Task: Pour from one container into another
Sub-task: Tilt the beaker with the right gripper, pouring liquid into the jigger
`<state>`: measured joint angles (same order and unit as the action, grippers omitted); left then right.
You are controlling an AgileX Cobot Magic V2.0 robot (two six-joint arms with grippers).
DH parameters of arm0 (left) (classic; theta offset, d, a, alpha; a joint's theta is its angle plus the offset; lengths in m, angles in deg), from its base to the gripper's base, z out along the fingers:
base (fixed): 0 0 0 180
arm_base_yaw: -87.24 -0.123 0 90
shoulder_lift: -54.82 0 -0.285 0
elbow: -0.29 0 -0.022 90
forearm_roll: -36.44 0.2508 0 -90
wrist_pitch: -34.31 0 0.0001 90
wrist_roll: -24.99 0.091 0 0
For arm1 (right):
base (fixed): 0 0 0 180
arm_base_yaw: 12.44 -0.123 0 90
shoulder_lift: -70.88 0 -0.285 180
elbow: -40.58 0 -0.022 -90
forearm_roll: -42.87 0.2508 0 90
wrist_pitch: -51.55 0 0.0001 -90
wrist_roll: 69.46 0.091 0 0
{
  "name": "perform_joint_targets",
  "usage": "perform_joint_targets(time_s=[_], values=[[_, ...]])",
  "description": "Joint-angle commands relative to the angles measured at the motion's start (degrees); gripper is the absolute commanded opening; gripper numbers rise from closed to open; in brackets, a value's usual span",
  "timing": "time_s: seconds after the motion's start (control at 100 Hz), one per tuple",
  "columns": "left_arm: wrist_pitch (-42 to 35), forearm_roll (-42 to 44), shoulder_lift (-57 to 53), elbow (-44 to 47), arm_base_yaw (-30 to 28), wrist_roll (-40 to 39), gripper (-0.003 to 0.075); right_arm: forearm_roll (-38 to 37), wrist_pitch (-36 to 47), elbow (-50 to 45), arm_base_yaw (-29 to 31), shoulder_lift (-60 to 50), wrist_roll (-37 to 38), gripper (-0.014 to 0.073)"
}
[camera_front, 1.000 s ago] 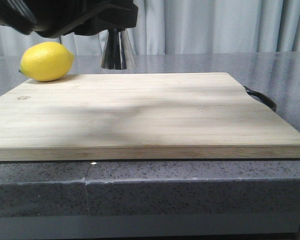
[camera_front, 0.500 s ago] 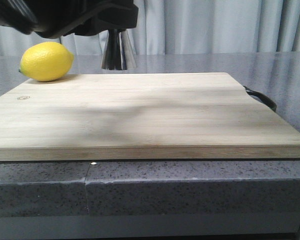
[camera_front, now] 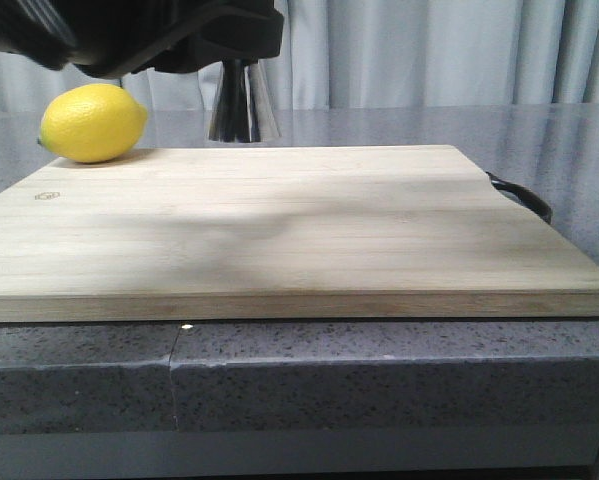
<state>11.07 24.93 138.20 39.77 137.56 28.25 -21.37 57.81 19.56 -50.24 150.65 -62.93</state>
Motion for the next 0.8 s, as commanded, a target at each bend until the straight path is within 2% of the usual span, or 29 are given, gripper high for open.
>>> perform_joint_targets(time_s=[0.0, 0.79], values=[[-4.38, 0.13, -1.29, -1.96, 0.54, -0.64, -0.0020, -2.66, 1.88, 2.31, 0.01, -1.94, -0.25, 0.0232], [-4.38, 0.13, -1.29, -1.96, 0.54, -0.64, -0.0020, -19.31, -0.62, 2.31, 0.01, -1.94, -0.25, 0.0232]])
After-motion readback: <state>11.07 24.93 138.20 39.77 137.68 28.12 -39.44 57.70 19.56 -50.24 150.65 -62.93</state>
